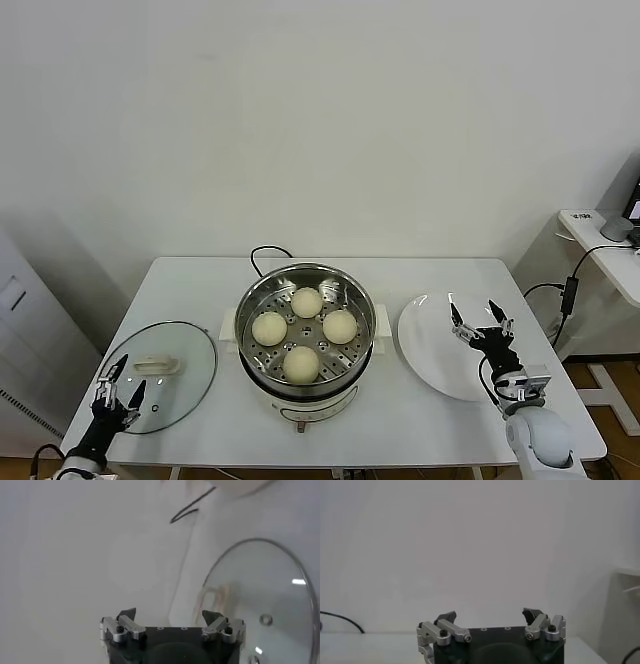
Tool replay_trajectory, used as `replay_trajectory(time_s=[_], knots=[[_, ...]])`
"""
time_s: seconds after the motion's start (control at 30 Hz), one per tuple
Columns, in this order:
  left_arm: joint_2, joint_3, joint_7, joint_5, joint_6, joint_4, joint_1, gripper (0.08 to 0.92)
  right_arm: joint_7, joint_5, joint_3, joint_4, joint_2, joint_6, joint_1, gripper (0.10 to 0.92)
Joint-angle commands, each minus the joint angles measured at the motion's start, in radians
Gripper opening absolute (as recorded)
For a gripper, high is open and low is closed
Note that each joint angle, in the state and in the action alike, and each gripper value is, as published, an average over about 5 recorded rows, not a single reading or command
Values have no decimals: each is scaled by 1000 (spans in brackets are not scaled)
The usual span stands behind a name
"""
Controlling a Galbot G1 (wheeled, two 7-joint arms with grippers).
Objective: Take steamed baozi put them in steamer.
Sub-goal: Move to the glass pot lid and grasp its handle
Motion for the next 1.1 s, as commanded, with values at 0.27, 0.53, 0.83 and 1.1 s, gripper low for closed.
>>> replay_trajectory(time_s=[0.27,0.53,0.83,1.1], knots=[[-11,8,-69,290,-59,187,-194,823,-19,-27,26,-19,27,13,-23,823],[-17,19,-67,305,-55,234,-249,823,-26,-26,34,-21,29,14,-25,823],[-26,29,-65,296,-62,225,-263,823,-31,-24,46,-28,30,14,-27,823],[-25,25,-67,293,-75,199,-244,680,-32,-26,46,-30,32,11,-22,823]])
